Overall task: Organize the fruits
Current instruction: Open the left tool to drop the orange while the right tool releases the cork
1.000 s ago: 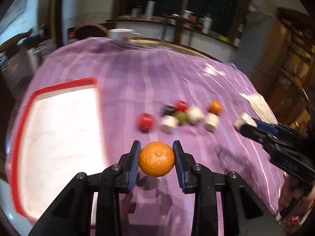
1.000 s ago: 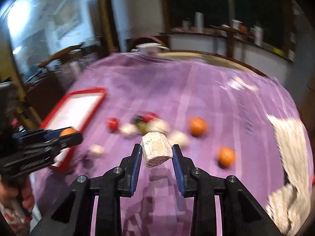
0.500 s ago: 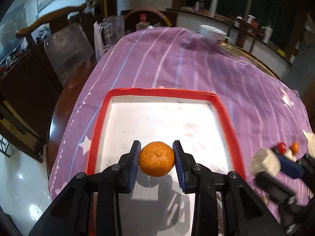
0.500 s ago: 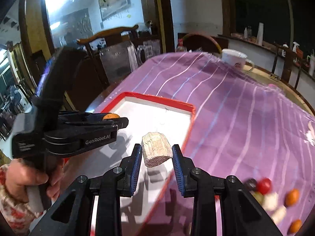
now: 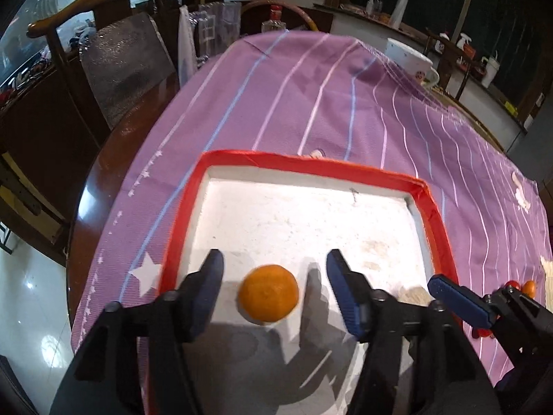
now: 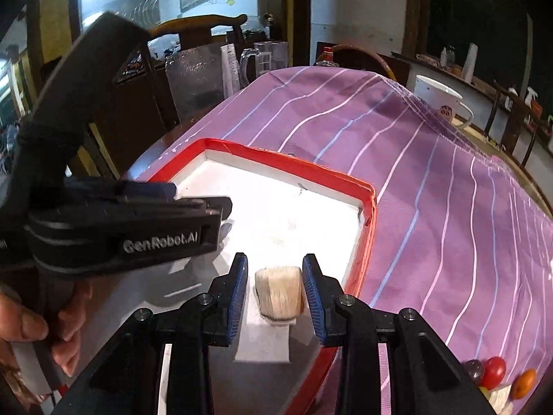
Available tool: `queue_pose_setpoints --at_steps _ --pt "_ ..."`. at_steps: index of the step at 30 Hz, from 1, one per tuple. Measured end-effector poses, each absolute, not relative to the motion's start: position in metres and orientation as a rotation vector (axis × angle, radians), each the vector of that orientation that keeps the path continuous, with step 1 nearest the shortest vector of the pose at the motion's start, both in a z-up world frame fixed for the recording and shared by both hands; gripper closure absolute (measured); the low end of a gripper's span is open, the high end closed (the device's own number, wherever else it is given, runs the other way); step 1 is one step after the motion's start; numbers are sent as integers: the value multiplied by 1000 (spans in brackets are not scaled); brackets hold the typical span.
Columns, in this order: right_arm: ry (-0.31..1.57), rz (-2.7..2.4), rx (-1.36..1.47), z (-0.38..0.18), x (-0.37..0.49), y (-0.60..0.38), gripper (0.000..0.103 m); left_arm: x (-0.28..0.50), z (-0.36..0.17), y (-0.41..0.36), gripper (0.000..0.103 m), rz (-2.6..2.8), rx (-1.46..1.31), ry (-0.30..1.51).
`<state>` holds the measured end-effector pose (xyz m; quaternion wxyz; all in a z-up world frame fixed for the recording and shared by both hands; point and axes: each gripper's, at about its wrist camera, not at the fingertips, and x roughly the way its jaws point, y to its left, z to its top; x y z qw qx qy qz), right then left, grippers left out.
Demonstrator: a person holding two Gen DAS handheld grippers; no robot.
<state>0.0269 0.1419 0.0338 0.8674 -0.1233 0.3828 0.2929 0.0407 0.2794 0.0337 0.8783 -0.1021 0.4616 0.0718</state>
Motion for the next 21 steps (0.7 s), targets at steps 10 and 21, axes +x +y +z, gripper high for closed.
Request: queue_pose_setpoints --at_steps 10,21 --pt "718 541 -101 76 3 59 63 -9 61 253 27 95 -237 876" --pt "656 377 23 93 -44 -71 62 -22 60 182 25 122 -6 831"
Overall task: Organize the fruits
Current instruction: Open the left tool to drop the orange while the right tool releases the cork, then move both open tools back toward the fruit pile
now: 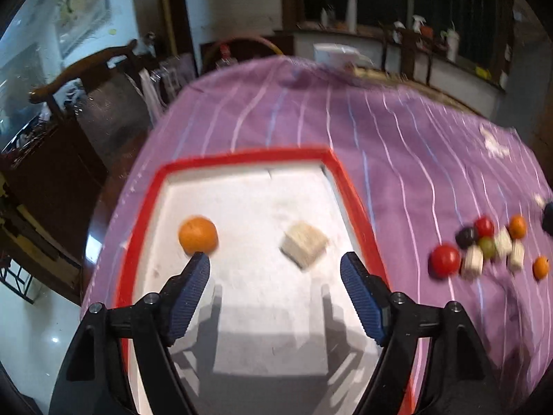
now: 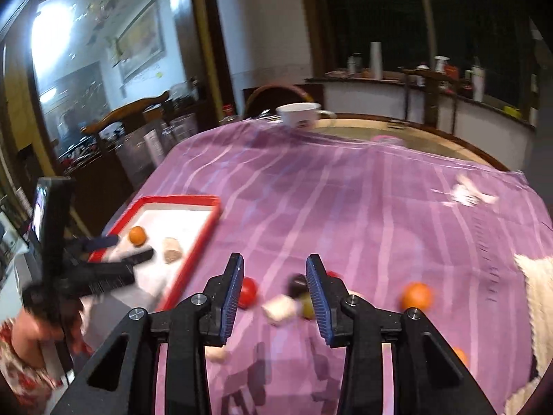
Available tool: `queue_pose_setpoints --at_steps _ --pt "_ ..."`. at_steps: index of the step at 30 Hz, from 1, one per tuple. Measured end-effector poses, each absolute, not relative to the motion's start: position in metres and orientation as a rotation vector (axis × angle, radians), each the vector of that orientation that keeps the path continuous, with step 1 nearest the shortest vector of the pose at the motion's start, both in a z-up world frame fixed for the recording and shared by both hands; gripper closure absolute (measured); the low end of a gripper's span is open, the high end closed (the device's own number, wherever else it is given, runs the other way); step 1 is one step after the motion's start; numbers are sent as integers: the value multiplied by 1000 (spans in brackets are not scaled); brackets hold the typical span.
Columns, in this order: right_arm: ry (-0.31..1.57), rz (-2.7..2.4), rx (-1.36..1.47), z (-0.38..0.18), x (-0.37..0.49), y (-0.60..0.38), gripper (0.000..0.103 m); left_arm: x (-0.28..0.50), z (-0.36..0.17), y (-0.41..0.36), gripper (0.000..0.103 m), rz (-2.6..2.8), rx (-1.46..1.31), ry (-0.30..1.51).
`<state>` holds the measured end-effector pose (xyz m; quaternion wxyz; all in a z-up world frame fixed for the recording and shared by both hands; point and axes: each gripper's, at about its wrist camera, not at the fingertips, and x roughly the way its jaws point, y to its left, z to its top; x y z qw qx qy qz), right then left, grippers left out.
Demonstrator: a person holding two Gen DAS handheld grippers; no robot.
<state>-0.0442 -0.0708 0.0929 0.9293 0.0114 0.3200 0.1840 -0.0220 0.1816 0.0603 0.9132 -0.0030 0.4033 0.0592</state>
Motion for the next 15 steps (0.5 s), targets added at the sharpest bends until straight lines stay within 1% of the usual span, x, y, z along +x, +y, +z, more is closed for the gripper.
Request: queue_pose_setpoints --at_steps 3,8,15 --pt "657 331 52 90 -50 -103 61 -14 58 178 23 151 34 817" --pt "667 248 111 83 -64 -158 61 -5 28 174 23 156 93 965" --pt "693 146 166 73 -74 -221 60 -19 40 193 23 189 73 923"
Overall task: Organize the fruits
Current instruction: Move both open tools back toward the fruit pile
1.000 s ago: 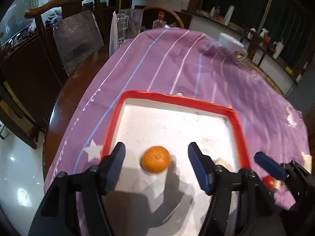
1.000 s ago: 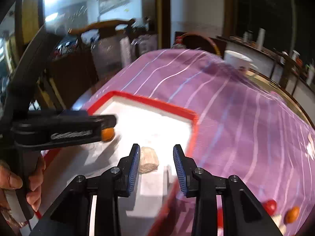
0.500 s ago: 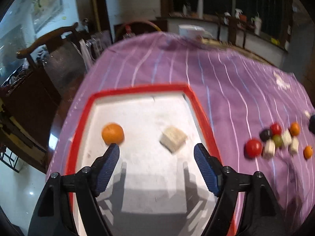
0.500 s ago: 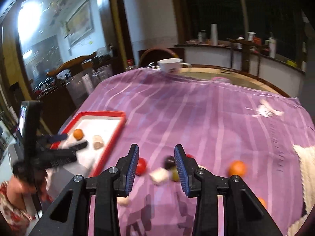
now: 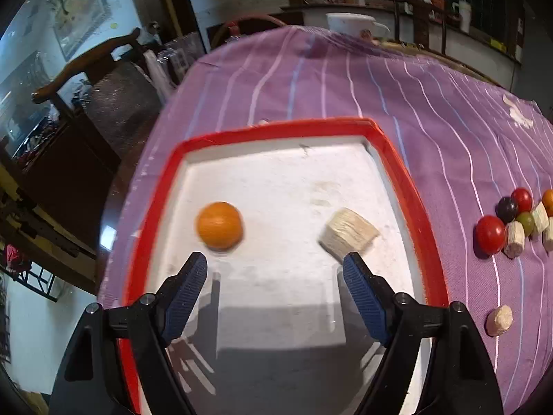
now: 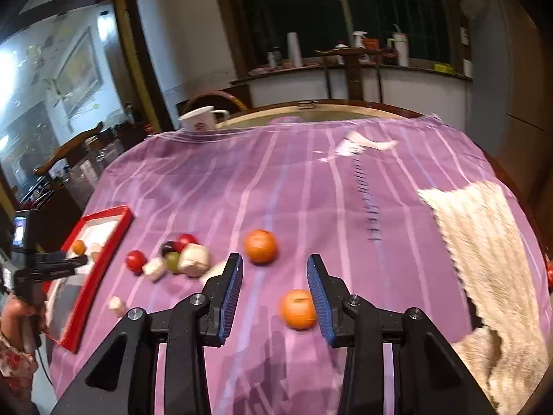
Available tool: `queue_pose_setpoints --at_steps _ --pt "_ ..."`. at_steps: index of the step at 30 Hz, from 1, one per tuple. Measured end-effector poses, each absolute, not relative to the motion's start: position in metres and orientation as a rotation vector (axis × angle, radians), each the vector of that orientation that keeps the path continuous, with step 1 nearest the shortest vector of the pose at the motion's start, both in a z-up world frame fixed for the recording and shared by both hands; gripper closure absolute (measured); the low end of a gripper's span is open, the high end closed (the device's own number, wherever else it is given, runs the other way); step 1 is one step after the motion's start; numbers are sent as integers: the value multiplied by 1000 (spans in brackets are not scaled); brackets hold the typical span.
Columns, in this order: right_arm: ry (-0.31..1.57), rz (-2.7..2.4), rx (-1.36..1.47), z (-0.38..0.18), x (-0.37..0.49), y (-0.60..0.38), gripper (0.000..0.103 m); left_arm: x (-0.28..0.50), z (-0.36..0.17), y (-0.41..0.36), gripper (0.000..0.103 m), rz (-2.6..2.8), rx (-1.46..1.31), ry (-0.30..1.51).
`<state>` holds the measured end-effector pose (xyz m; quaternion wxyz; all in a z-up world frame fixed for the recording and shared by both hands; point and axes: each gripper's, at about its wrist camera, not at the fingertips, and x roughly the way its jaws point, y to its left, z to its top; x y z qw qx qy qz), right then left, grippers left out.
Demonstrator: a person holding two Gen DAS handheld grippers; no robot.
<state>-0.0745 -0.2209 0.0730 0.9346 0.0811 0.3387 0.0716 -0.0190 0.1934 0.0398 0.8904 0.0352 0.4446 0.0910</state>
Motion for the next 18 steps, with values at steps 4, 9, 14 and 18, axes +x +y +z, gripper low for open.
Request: queue_pose_setpoints --at_steps 4,9,14,18 --pt "725 125 190 62 -70 -239 60 -37 70 181 23 133 12 835" --pt "778 150 195 43 -63 -238 60 -54 86 128 22 -40 1 819" --pt "818 165 201 28 -58 -237 60 -56 51 72 22 -157 56 919" --pt "836 178 198 23 -55 -233 60 -52 20 48 22 -166 111 986"
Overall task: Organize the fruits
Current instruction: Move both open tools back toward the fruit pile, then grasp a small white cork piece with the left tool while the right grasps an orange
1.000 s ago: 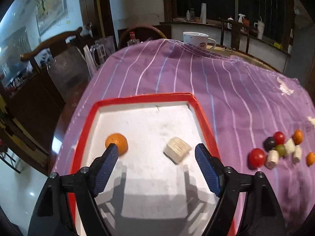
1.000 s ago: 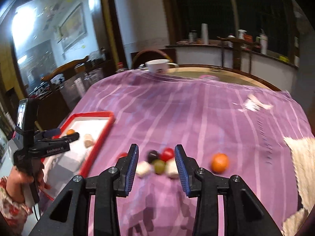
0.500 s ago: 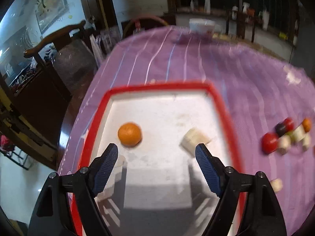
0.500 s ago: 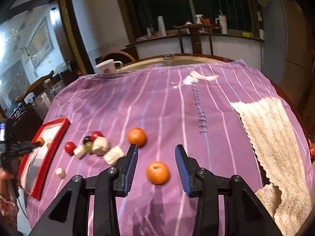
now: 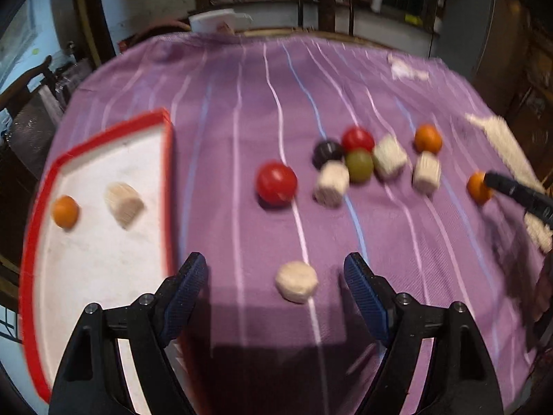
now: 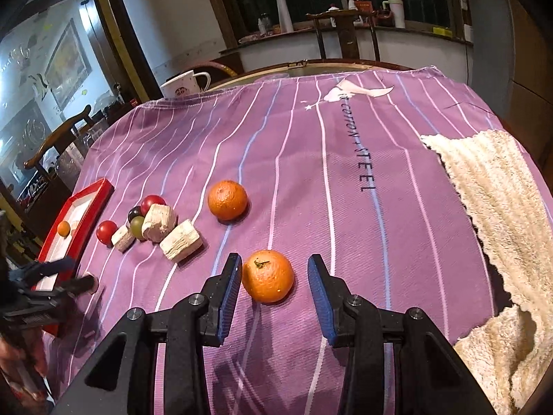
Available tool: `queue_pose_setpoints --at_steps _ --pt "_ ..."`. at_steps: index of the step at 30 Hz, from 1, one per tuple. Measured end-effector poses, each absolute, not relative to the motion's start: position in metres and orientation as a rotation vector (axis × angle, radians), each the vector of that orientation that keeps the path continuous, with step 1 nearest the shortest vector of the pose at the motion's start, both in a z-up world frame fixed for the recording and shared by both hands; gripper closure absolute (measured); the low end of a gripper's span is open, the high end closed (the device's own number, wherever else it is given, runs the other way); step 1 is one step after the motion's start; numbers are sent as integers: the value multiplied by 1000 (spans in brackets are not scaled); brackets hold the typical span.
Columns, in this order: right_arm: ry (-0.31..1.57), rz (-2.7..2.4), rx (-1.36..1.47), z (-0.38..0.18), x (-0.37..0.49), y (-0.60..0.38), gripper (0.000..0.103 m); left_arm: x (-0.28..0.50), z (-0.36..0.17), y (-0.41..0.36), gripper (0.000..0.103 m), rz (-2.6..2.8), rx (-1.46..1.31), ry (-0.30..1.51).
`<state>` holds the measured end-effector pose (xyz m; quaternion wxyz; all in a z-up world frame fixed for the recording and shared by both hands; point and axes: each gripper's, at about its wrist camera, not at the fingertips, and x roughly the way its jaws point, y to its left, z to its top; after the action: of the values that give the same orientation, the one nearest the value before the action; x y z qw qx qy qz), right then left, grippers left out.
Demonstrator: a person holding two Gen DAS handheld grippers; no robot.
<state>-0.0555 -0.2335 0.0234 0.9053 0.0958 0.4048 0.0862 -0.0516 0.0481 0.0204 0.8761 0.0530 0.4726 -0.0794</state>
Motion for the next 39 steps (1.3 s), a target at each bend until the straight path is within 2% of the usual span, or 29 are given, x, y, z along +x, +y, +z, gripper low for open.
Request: queue_pose_setpoints --at_steps 8,10,11,12,13,15,19,28,39 --pt "872 196 171 13 -49 -225 60 -54 11 42 24 -157 137 973" --pt "869 189 144 14 -49 -222 60 -56 11 41 45 -207 116 969" --pt "867 183 128 14 -50 -220 60 -57 13 40 52 -211 124 962" --pt "867 173 105 14 -50 -218 60 -58 14 37 68 -217 130 957" --pt "868 170 92 13 -50 -216 61 -59 14 35 79 -224 133 955" --pt "867 185 90 13 -51 -215 65 -58 14 34 80 -221 133 956" --pt "853 188 97 17 -55 -215 66 -64 21 41 80 -235 79 948" --pt "763 248 64 53 -77 -194 66 -95 69 75 79 -195 9 808" --pt "656 535 2 135 -90 -84 66 -94 107 200 79 53 -34 775"
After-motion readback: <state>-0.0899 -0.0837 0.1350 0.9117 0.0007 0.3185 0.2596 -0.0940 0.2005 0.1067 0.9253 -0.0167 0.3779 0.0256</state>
